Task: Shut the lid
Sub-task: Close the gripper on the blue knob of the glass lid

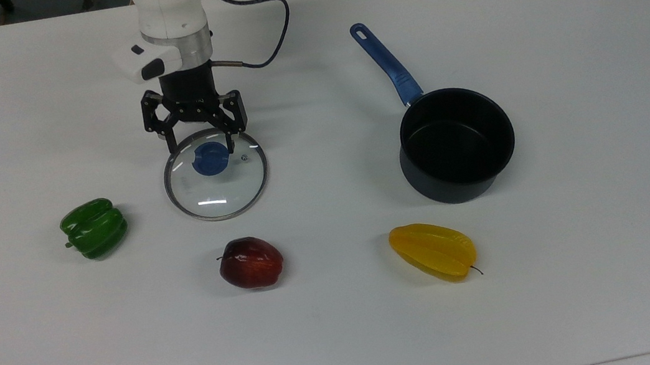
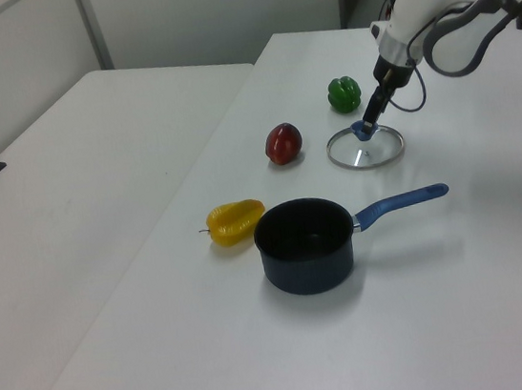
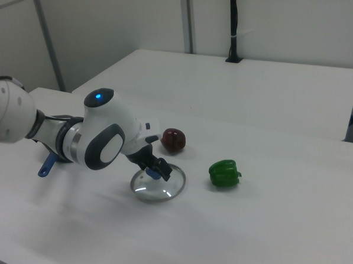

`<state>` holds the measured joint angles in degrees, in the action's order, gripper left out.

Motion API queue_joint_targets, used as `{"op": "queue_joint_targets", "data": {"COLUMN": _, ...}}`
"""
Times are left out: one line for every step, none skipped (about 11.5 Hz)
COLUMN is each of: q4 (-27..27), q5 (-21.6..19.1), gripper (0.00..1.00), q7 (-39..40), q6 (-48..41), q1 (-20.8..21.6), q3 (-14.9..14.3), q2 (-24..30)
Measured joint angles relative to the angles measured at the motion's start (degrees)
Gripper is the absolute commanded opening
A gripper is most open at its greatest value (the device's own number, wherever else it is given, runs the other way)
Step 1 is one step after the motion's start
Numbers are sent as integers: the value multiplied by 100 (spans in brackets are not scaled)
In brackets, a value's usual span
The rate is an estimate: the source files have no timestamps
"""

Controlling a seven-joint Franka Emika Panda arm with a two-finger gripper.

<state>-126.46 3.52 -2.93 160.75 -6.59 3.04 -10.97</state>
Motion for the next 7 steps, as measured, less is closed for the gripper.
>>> {"op": "queue_joint_targets", "data": {"q4": 5, "q5": 0, "gripper": 99, "q7": 3, "q6": 87, "q1": 4, "q3": 1, "q2": -85}}
{"op": "queue_joint_targets", "data": {"q4": 12, "q5": 0, "gripper": 92, "q7": 4, "q6": 99, "q1": 8, "q3": 2, "q2": -126}}
{"op": "queue_joint_targets", "data": {"q4": 21, "q5": 0, "gripper": 87, "q7": 4, "q6": 99, "q1": 9, "q3": 4, "q2": -138}}
{"op": "queue_joint_targets", "data": {"q4": 36, "q5": 0, "gripper": 85, "q7": 4, "q6": 100, "q1": 10, "q3": 6, "q2": -138}}
{"op": "queue_joint_targets", "data": {"q4": 58, "q5": 0, "gripper": 77, "q7": 4, "q6": 101, "q1": 13, "q3": 10, "q2": -138}}
{"op": "queue_joint_targets", "data": {"q4": 92, "q5": 0, "gripper": 74, "q7": 4, "q6": 101, "q1": 16, "q3": 21, "q2": -139}}
{"op": "queue_joint_targets", "data": {"q4": 135, "q5": 0, "gripper": 73, "q7": 4, "q6": 101, "q1": 21, "q3": 32, "q2": -139}}
